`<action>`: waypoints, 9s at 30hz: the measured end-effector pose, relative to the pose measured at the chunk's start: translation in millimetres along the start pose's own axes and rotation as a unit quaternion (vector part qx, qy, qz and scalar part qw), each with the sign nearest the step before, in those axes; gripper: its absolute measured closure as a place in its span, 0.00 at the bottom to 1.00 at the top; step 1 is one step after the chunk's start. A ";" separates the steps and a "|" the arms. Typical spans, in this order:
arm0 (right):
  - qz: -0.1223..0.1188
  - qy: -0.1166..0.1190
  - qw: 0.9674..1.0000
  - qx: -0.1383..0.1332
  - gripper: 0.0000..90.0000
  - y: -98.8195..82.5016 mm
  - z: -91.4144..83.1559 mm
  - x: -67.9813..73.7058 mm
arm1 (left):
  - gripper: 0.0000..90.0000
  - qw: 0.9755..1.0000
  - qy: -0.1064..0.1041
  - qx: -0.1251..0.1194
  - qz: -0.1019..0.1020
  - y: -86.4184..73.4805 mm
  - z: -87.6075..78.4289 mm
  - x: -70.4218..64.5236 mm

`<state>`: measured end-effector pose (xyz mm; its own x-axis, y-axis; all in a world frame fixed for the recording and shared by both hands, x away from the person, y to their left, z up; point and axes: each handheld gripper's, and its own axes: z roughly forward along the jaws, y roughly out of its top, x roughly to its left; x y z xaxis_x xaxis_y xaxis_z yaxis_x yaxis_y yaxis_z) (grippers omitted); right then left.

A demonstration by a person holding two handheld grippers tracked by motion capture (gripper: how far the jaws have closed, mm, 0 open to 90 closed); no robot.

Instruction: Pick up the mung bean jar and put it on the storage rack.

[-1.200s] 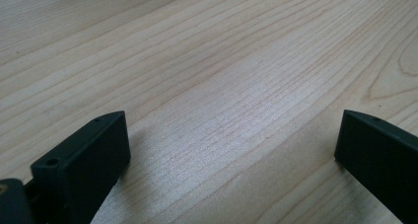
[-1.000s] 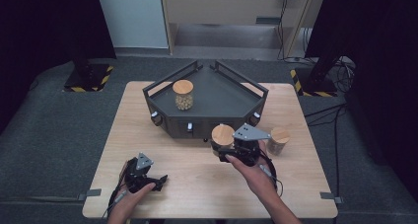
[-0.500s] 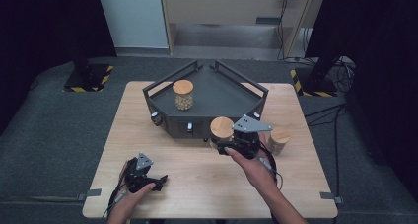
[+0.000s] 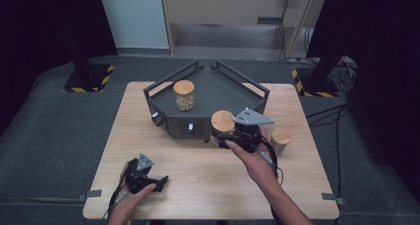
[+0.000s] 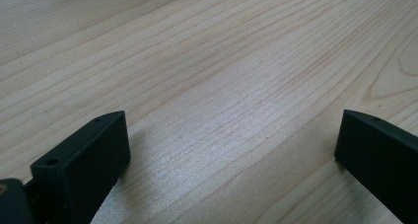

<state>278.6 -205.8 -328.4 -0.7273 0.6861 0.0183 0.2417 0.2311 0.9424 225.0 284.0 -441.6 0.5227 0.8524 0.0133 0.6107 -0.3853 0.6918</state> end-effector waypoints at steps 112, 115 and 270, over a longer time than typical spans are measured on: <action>0.048 -0.065 0.996 0.045 0.28 38.4 126.7 -47.7 | 0.00 1.000 0.000 0.000 0.000 0.3 0.1 0.2; 0.050 -0.065 0.996 0.045 0.28 37.5 127.1 -48.1 | 0.00 1.000 0.000 0.000 0.000 0.3 0.1 0.2; 0.031 -0.072 0.993 0.094 0.02 -9.7 -14.5 -94.8 | 0.00 1.000 0.001 0.000 0.000 1.6 1.5 0.0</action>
<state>335.9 -283.1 -334.4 -0.6115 0.7911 0.0142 0.4086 0.3004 0.8618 226.8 282.9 -441.6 0.5218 0.8529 0.0155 0.6107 -0.3862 0.6913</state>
